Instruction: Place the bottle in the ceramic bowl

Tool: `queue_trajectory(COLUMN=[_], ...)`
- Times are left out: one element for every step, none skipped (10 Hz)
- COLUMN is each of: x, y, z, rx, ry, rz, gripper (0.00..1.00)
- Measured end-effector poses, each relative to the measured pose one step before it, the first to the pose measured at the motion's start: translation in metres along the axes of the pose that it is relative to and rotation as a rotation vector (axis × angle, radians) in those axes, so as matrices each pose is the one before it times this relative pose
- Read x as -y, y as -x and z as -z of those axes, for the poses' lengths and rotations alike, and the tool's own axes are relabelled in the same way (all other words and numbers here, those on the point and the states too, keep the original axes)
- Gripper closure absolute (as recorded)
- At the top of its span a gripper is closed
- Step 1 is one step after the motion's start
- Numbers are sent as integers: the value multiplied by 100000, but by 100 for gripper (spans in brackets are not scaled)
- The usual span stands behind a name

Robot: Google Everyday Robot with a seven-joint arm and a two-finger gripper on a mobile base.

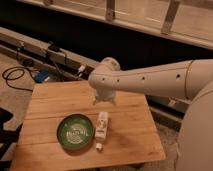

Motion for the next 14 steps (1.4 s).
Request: queue_trajectory(x=[79, 148, -270, -813, -846, -371, 262, 430, 394, 347, 65, 347, 503, 478], y=[-10, 65, 133, 195, 44, -119, -300, -357, -251, -450, -361, -505, -547, -553], z=[-79, 3, 40, -165, -255, -499, -484, -493, -419, -749, -676, -1016, -1010, -1194], rx=[-119, 105, -93, -777, -1107, -1522, -1633, -1489, -980, -1038, -957, -1347, -1494, -1687], ry=[-109, -135, -94, -352, -262, -455, -904, -833, -890, -1047, 128, 534, -67, -12], rz=[-92, -187, 1108, 1923, 1600, 1011, 78, -302, -217, -596, -524, -1128, -1399, -1988], gripper=[35, 35, 35, 35, 35, 35, 35, 35, 35, 35, 35, 35, 35, 35])
